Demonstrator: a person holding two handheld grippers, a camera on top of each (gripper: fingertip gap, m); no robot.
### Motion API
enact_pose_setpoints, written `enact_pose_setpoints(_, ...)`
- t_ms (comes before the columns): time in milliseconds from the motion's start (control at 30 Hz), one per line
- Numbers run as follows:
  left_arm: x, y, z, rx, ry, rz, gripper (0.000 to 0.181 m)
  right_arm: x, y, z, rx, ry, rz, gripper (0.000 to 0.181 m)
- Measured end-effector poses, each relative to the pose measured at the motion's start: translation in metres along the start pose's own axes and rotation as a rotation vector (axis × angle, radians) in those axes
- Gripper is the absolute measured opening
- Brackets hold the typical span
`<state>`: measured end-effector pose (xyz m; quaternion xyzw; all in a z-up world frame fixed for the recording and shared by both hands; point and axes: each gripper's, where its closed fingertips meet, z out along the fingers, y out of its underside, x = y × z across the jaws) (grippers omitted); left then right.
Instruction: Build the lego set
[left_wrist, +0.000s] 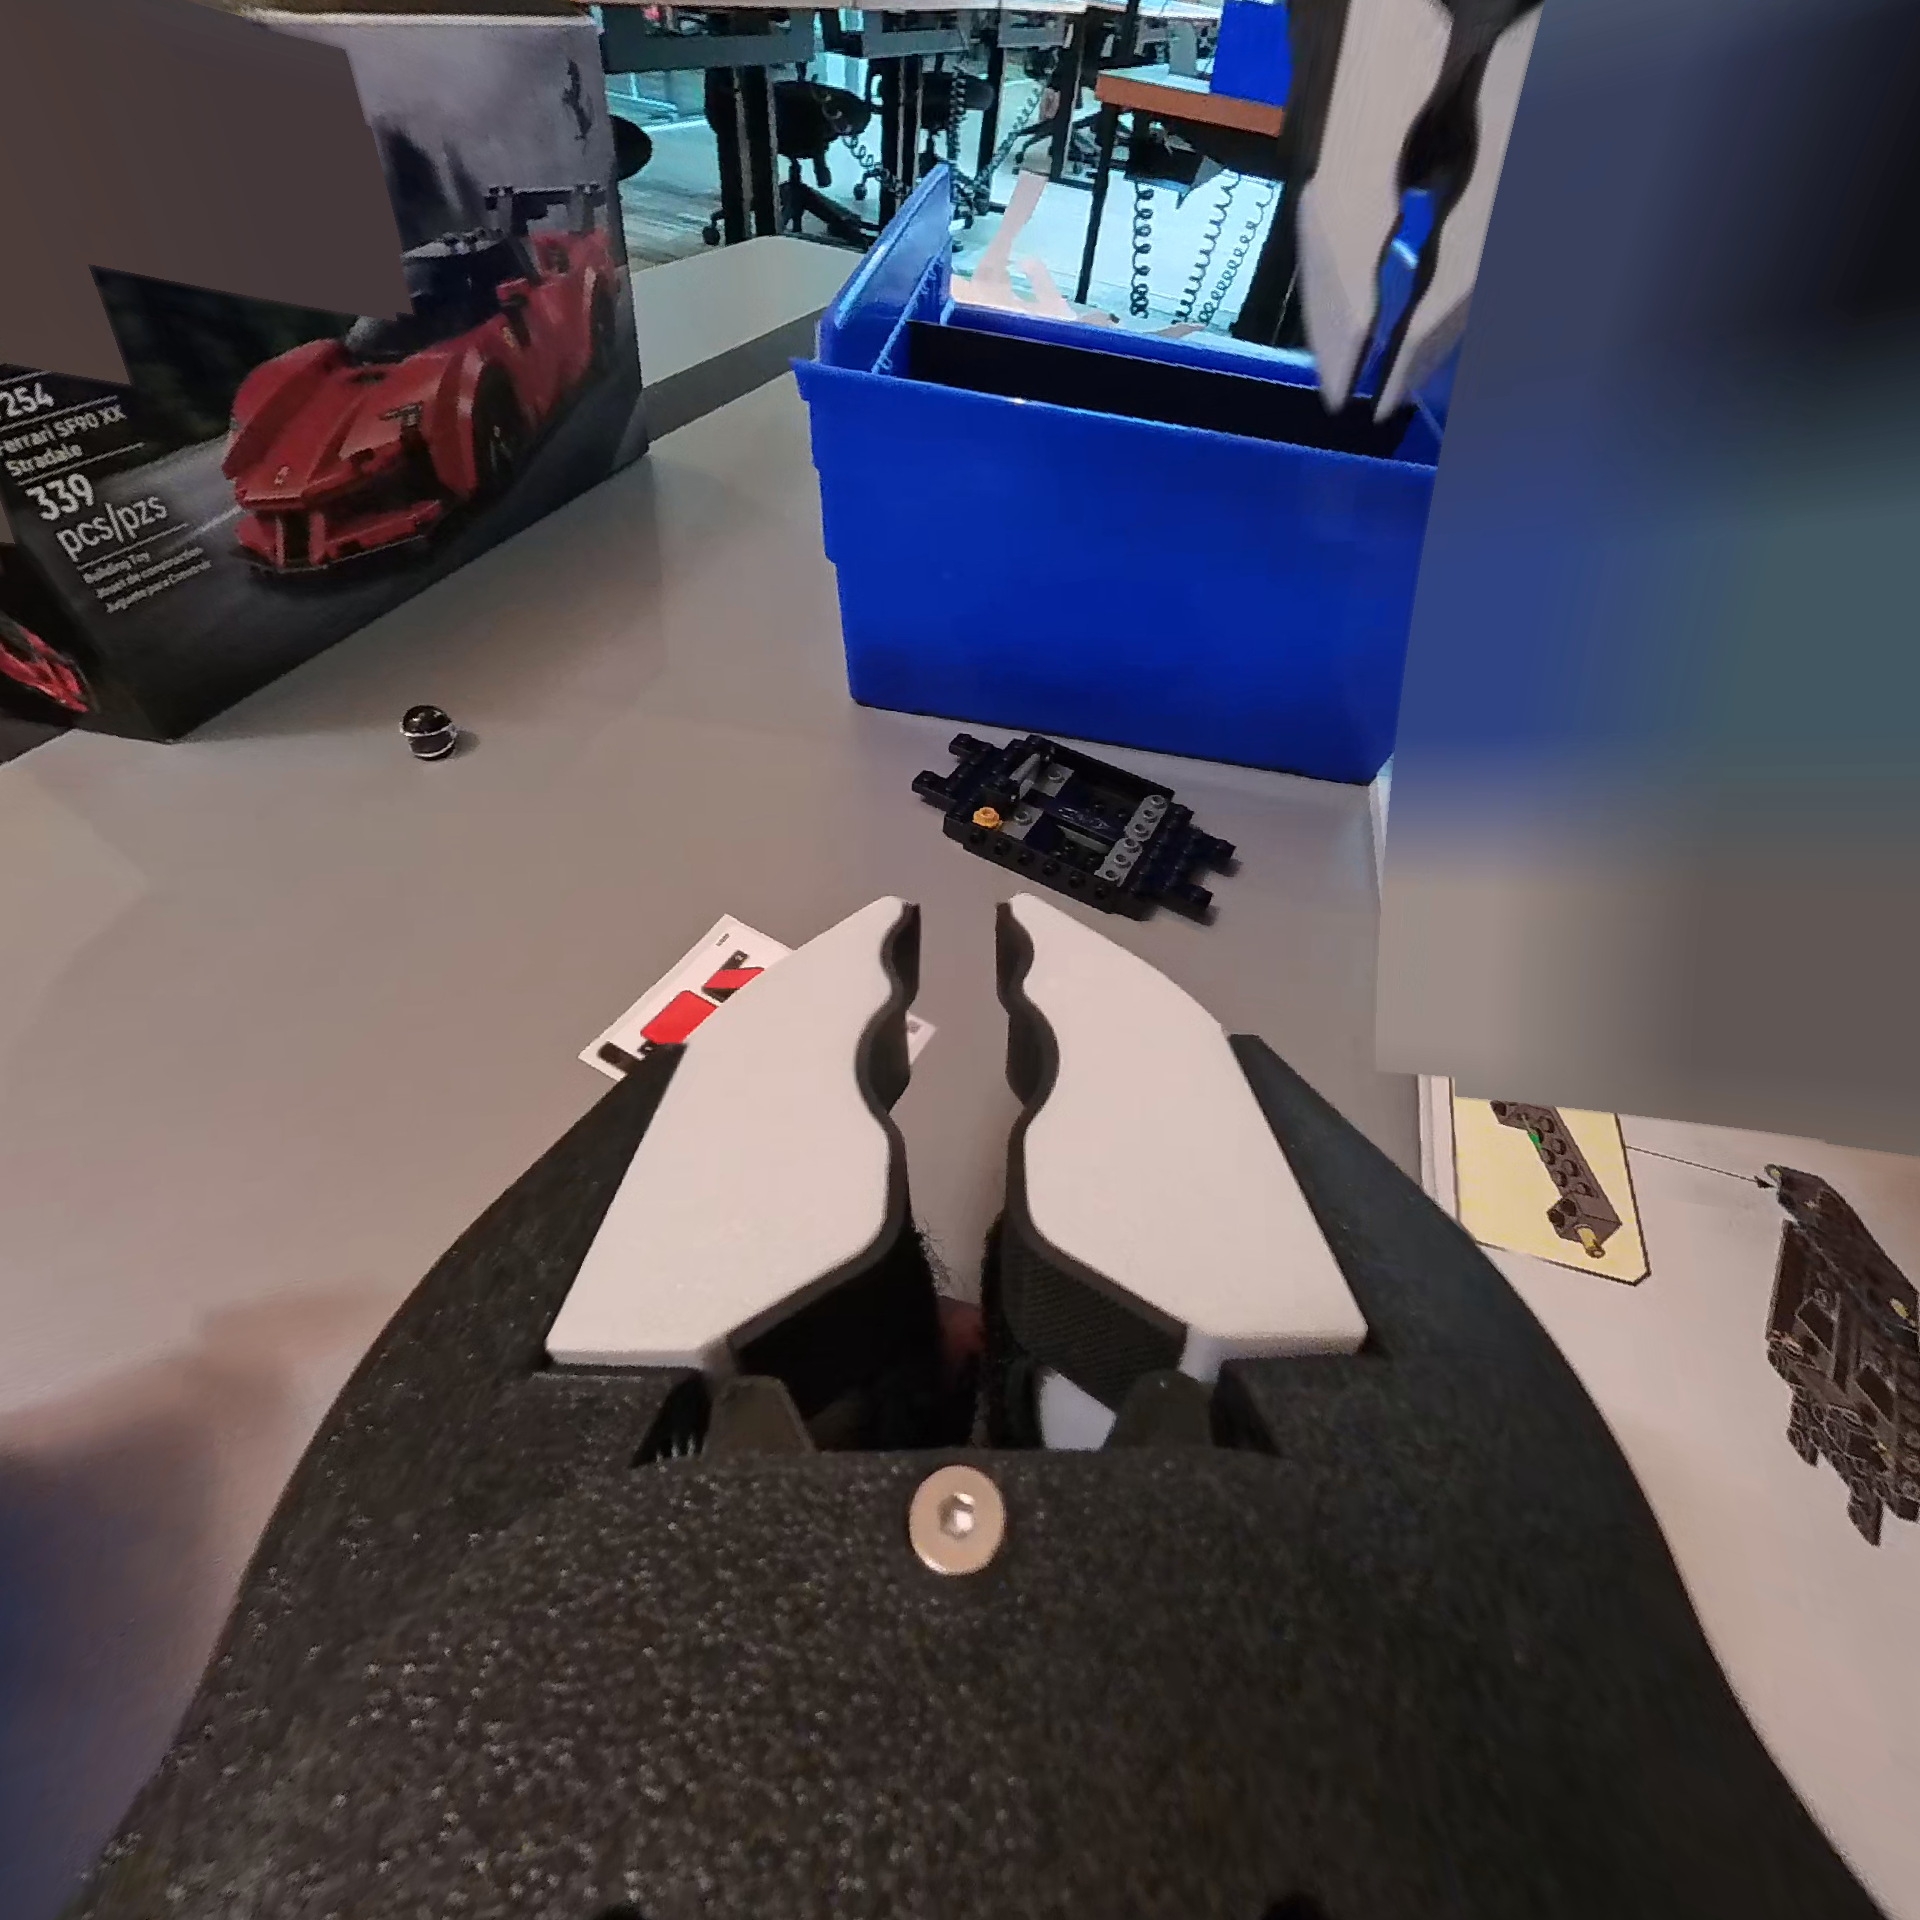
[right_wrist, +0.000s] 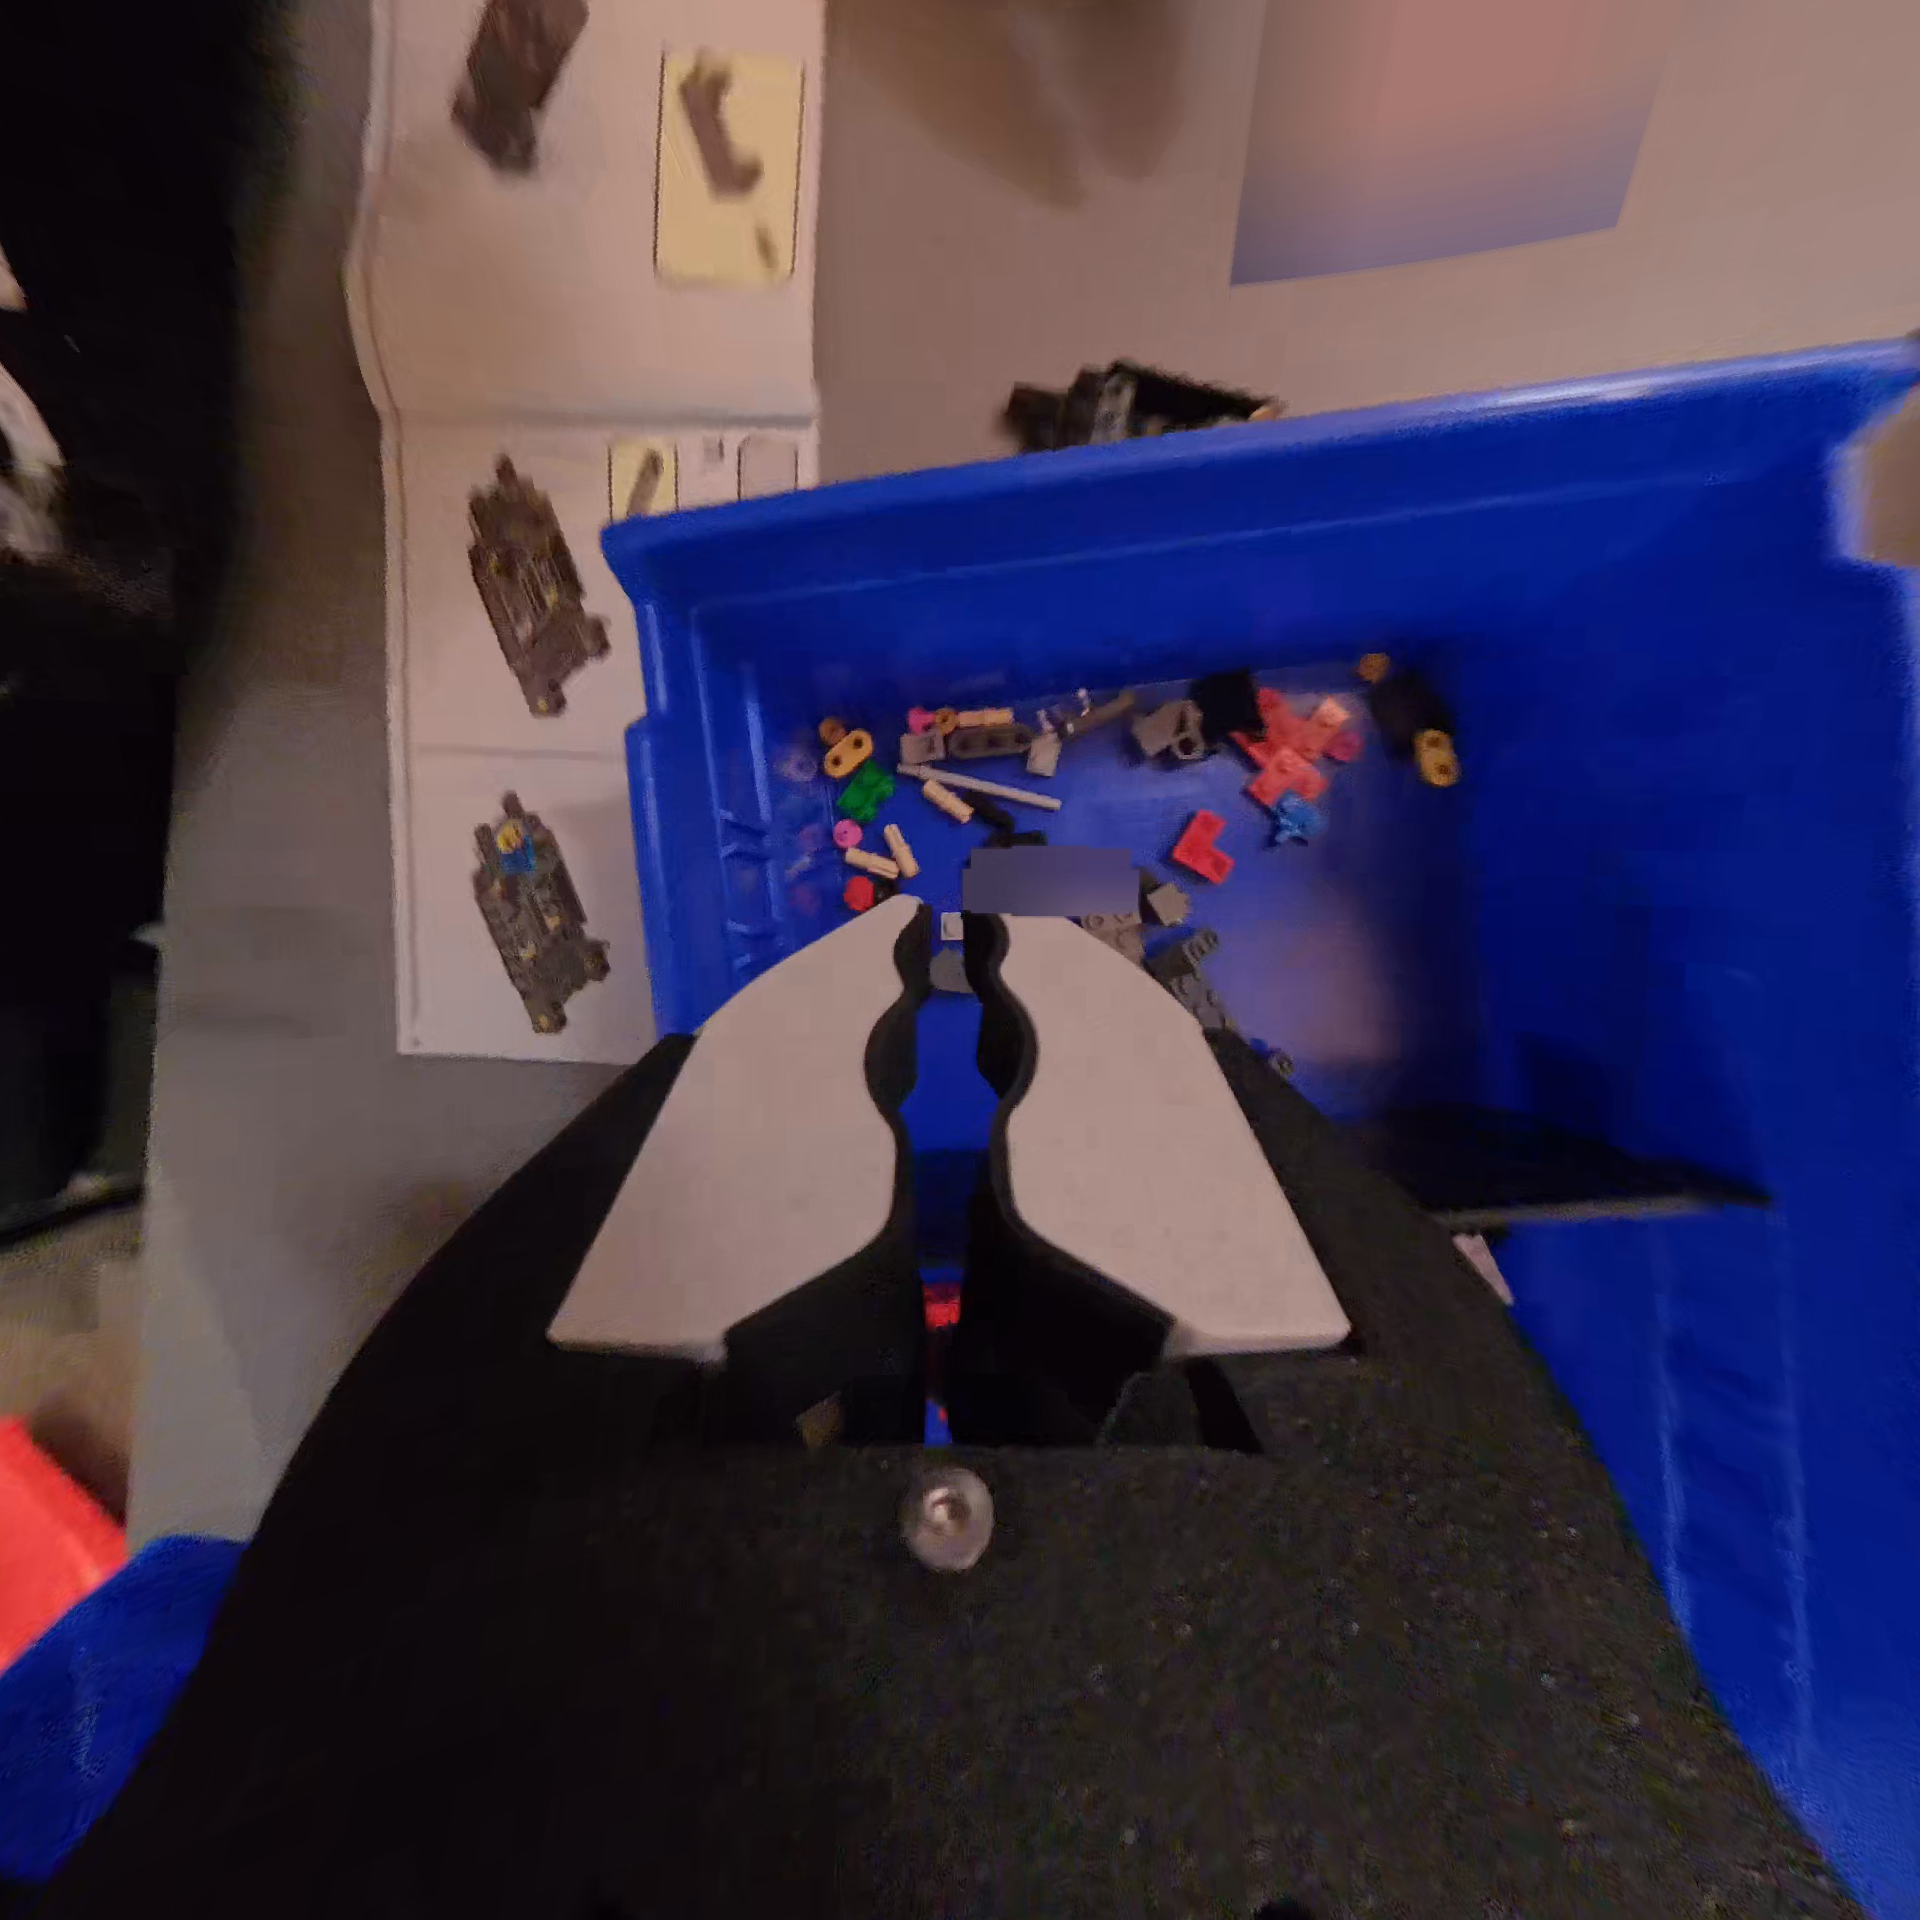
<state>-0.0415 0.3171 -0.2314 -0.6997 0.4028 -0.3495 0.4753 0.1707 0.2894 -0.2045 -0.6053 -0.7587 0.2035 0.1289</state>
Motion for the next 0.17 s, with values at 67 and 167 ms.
enact_pose_setpoints(67,0.001,-0.001,-0.001,0.013,0.012,-0.004,0.013,-0.003,0.005,0.022,-0.106,-0.042,-0.029,0.016)
enact_pose_setpoints(167,0.002,-0.006,-0.005,0.056,0.024,-0.01,0.012,-0.007,0.008,0.046,-0.221,-0.093,-0.04,0.021)
